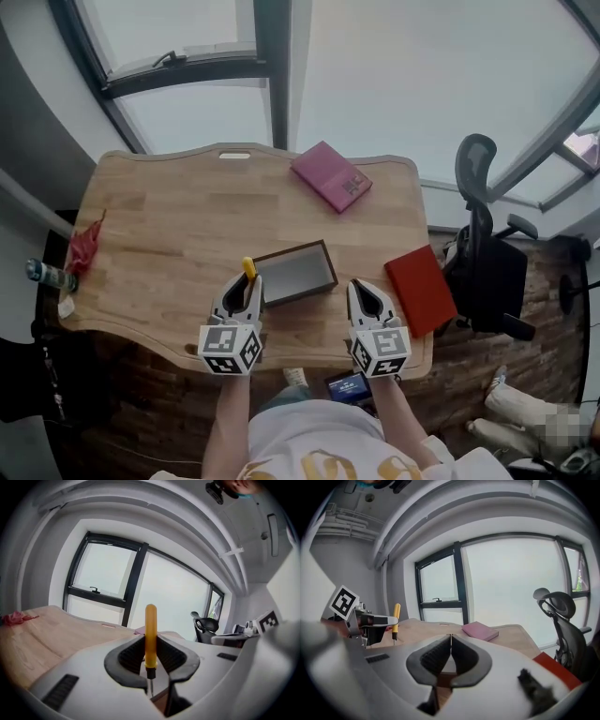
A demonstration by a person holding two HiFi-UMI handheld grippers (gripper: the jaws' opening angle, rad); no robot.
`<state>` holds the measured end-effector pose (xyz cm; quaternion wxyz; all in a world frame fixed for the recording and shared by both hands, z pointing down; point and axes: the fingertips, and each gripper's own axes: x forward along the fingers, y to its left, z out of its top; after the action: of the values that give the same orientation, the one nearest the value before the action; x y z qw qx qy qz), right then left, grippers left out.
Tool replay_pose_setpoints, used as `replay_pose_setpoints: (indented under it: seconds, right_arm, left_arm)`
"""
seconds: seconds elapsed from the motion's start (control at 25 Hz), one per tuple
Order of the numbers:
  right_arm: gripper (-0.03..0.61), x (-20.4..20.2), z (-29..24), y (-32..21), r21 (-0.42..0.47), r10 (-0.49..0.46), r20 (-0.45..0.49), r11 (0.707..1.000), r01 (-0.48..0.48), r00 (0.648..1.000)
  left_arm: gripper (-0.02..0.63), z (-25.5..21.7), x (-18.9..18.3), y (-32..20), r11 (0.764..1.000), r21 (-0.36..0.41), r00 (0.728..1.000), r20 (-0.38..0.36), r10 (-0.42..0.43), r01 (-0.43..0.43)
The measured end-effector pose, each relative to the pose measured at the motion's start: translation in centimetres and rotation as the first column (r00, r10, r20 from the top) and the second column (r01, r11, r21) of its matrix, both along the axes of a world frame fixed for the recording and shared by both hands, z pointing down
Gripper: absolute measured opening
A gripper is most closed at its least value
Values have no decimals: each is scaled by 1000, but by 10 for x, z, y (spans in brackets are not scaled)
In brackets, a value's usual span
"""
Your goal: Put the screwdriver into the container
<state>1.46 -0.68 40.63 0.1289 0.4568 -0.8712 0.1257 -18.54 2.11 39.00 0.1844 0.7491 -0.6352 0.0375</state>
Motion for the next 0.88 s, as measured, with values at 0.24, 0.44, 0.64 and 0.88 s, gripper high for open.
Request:
replay_pose_setpoints:
  seconds: [0.24,0.44,0.64,0.88]
  right_arm:
    - [32,-2,-3,-7,6,27,3,1000,-27,1000]
    - [32,7,-6,-1,14,53,15,998,-53,998]
    - [32,12,-13,7,32,55,27,998,-56,998]
    - [32,17,-15,14,43,43,51,998,-45,998]
  left_arm:
    - [80,-4,0,-18,999,18,1000,-4,30,-30]
    - [80,-9,6,-15,998,32,999,-8,46,-46]
    - [80,-14,11,-10,998,48,999,-4,46,-46]
    - [80,-17,16,-3,997,63,999,30,38,-40]
